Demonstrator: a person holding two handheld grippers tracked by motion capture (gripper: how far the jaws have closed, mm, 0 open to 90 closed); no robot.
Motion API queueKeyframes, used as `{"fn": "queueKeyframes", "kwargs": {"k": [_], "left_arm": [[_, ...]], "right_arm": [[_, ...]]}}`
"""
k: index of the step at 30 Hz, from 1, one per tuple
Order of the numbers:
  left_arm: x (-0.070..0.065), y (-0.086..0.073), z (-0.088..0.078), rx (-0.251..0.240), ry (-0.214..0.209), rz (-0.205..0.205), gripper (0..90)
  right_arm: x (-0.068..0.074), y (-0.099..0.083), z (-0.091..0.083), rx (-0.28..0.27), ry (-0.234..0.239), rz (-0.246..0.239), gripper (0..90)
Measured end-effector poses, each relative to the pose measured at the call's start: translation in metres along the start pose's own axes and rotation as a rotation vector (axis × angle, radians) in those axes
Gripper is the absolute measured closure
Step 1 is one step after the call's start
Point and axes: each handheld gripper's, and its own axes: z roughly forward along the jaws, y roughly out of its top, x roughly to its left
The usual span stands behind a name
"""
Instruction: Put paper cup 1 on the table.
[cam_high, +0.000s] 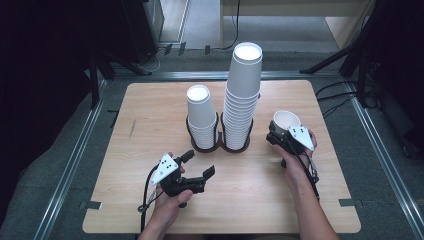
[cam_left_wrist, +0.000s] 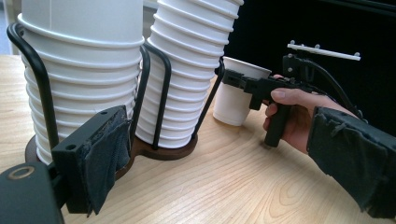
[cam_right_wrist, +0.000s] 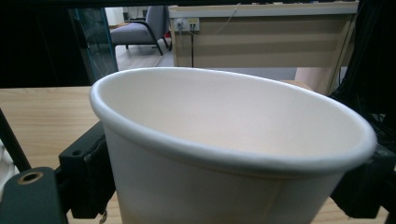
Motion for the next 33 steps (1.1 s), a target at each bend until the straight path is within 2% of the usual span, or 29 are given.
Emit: {"fn": "queueKeyframes", "kwargs": {"k": [6, 10, 14, 19, 26, 29, 33], "left_arm": [[-0.001, -0.001, 0.001, 0.005, 0.0, 0.0, 6.1], [-0.001, -0.001, 0.001, 0.004, -0.001, 0.001, 6.1], [-0.001, -0.001, 0.001, 0.005, -0.002, -0.002, 6.1], [0.0, -0.001, 0.001, 0.004, -0.002, -0.003, 6.1], [-0.001, -0.001, 0.001, 0.004, -0.006, -0.009, 6.1], [-0.001, -0.001, 0.001, 0.004, -0.007, -0.01, 6.1], [-0.001, -0.002, 0.002, 0.01, -0.006, -0.007, 6.1]], "right_arm": [[0.0, -0.002, -0.005, -0.001, 0.003, 0.002, 10.3], [0.0, -0.002, -0.008, 0.026, 0.027, -0.03, 9.5], [-0.001, -0.003, -0.008, 0.052, 0.042, -0.047, 2.7], [-0.003, -0.002, -0.013, 0.065, 0.063, -0.026, 0.0], [-0.007, -0.003, -0.022, 0.066, 0.096, -0.039, 0.0], [-0.008, -0.002, -0.028, 0.061, 0.11, -0.02, 0.0], [-0.01, -0.002, -0.035, 0.056, 0.119, -0.021, 0.0]]}}
